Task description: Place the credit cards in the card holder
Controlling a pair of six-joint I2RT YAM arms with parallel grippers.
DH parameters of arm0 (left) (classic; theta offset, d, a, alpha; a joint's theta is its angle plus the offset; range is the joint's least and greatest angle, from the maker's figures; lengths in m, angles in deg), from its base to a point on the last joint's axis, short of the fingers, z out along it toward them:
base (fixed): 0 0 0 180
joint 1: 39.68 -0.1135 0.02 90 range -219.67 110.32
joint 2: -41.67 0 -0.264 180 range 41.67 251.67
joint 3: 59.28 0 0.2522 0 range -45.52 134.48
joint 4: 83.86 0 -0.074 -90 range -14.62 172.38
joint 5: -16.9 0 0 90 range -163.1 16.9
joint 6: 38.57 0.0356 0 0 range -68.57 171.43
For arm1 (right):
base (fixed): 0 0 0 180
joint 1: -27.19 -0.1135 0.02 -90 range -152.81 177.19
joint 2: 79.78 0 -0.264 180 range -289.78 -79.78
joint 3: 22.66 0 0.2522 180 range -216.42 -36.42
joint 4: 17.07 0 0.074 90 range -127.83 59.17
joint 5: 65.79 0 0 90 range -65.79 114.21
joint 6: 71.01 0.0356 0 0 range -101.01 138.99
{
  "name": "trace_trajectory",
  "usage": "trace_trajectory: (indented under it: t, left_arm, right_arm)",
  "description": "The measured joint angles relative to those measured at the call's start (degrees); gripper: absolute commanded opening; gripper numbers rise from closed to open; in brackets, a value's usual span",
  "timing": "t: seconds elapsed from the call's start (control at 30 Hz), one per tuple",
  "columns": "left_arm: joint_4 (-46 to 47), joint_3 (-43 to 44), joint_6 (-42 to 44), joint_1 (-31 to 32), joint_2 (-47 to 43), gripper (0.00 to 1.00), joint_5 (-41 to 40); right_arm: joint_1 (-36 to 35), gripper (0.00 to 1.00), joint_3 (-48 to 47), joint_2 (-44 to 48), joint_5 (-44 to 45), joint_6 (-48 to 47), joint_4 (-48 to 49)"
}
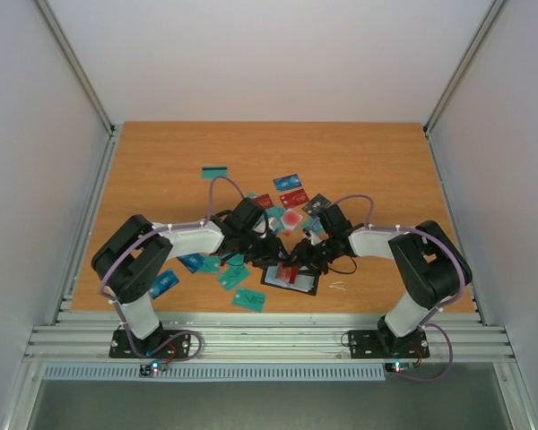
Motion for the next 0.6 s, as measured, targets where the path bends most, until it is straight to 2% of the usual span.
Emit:
trace_trajectory:
  t: [0.2, 0.6]
  left_arm:
    - [0.61, -0.04, 0.96, -0.87, -0.04, 0.44, 1.68]
    - [4.17, -0.33, 1.27, -1.07, 0.24, 0.4, 4.74]
  right_arm:
    - [-0.24, 0.58, -0.39, 0.76, 0.13, 0.09, -0.42]
    - [-0.5, 0.7, -2.1, 4.63, 5.62, -1.09, -8.98]
